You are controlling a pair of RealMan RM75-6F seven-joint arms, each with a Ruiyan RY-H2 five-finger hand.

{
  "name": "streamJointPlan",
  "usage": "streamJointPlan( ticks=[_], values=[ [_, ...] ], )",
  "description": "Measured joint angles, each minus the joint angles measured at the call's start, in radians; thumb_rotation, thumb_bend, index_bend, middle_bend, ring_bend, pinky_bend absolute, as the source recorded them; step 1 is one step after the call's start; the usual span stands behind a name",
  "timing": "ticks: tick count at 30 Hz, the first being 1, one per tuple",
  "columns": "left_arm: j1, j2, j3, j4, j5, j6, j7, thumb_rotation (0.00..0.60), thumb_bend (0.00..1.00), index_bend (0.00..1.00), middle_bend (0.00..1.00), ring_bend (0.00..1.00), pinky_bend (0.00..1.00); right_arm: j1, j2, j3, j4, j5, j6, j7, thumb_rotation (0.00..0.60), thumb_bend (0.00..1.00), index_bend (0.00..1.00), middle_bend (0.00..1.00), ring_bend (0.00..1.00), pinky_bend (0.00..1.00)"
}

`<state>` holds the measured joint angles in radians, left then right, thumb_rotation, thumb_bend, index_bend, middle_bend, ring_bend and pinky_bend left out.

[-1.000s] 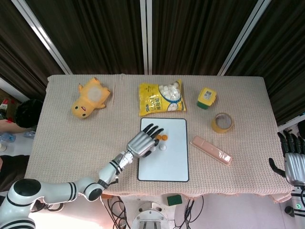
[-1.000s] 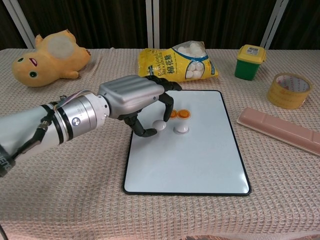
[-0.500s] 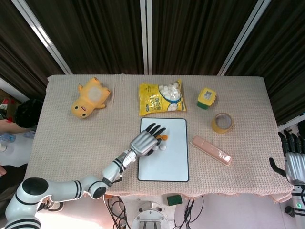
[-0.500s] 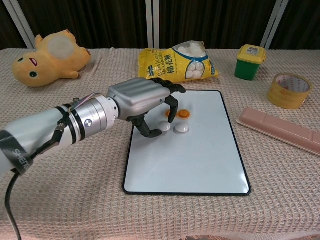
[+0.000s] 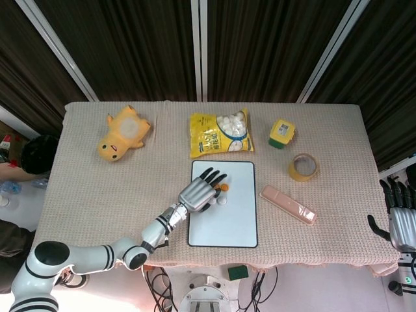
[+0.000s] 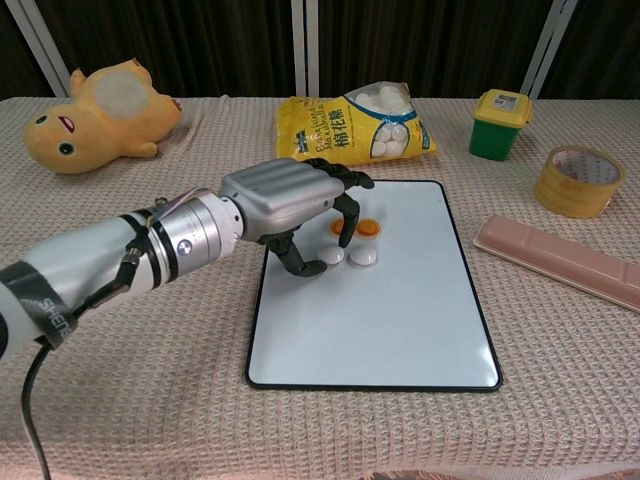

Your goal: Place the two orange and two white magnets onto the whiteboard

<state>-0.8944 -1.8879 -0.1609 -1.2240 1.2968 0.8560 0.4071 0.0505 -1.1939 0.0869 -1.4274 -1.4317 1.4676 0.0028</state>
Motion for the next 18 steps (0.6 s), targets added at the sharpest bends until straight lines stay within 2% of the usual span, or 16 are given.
streamJointPlan(
  ticks=[11,18],
  values=[
    [-0.007,-0.005,0.002,0.01,0.0,0.005,-0.01,0.6,0.3,0.51,0.05,0.0,0.04,0.001,-0.002,0.0,0.003,0.004,-0.006,0.001,0.6,0.31,0.0,0.0,0.0,0.0],
    [-0.01,-0.007,0.006,0.015,0.002,0.005,-0.018,0.6,0.3,0.39,0.05,0.0,0.04,0.002,-0.004,0.0,0.006,0.004,-0.008,0.002,0.6,0.31,0.0,0.0,0.0,0.0]
  ],
)
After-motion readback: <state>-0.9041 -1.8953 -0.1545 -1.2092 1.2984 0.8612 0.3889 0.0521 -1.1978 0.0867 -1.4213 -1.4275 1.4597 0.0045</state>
